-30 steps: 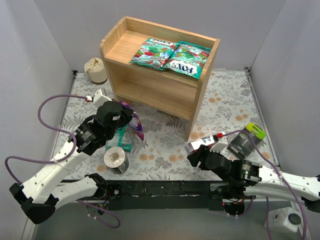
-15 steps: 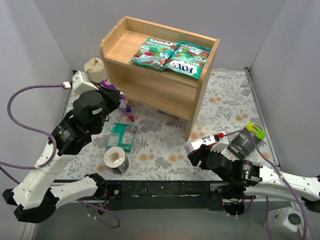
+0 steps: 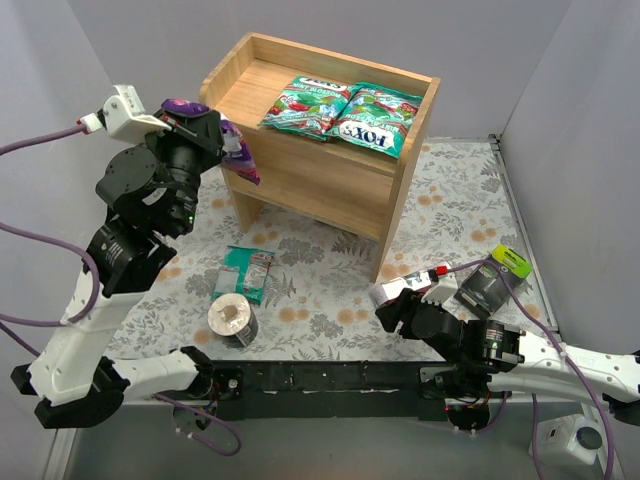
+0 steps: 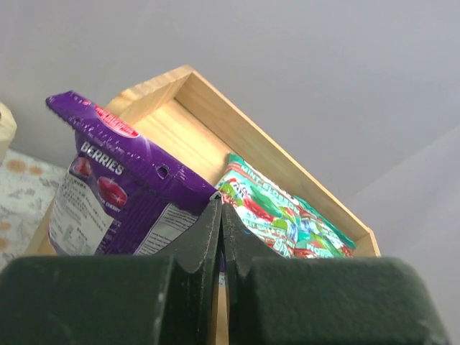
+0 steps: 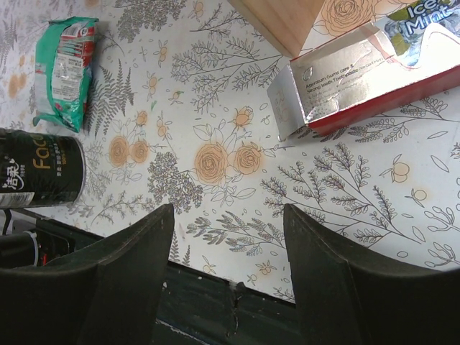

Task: Place and organize the candy bags onto the shelf

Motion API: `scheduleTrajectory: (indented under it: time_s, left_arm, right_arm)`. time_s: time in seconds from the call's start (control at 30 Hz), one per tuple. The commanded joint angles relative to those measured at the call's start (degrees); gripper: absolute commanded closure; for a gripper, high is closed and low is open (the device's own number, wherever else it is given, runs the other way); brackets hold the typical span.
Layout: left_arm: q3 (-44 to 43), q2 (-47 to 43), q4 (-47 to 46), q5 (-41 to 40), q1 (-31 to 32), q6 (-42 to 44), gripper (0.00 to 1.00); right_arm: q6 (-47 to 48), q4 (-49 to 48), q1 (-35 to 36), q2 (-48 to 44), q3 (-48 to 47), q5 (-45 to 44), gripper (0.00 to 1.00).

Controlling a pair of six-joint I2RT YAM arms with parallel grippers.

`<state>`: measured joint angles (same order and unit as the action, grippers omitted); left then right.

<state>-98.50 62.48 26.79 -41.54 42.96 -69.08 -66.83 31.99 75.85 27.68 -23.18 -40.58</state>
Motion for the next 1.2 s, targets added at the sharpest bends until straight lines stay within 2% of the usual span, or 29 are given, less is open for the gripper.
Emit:
scheduleTrajectory:
  time_s: [0.0, 0.4, 0.73, 1.0, 1.17]
  left_arm:
    - [-3.8, 2.1, -11.2, 0.3, -0.1, 9.2, 1.0]
    - [-12.2, 12.9, -23.0, 2.8, -0.3, 20.8, 1.0]
    - [-14.3, 16.6, -19.8, 6.0, -7.0, 16.2, 1.0]
    - [-14.1, 19.7, -13.3, 23.0, -22.0, 4.0, 1.0]
    - [-14.4, 22.9, -14.0, 32.5, -24.7, 3.0, 1.0]
  right_arm:
    - [0.1, -0.3, 0.1, -0.7, -2.1, -2.5, 0.3]
    - [-0.8, -0.3, 0.1, -1.1, -1.5, -2.5, 0.3]
    - [-0.9, -0.1, 0.1, -1.0, -1.6, -2.3, 0.3]
    - [-1.4, -0.1, 0.1, -0.7, -1.4, -2.1, 0.3]
    - [-1.7, 0.2, 0.1, -0.7, -1.4, -2.2, 0.31]
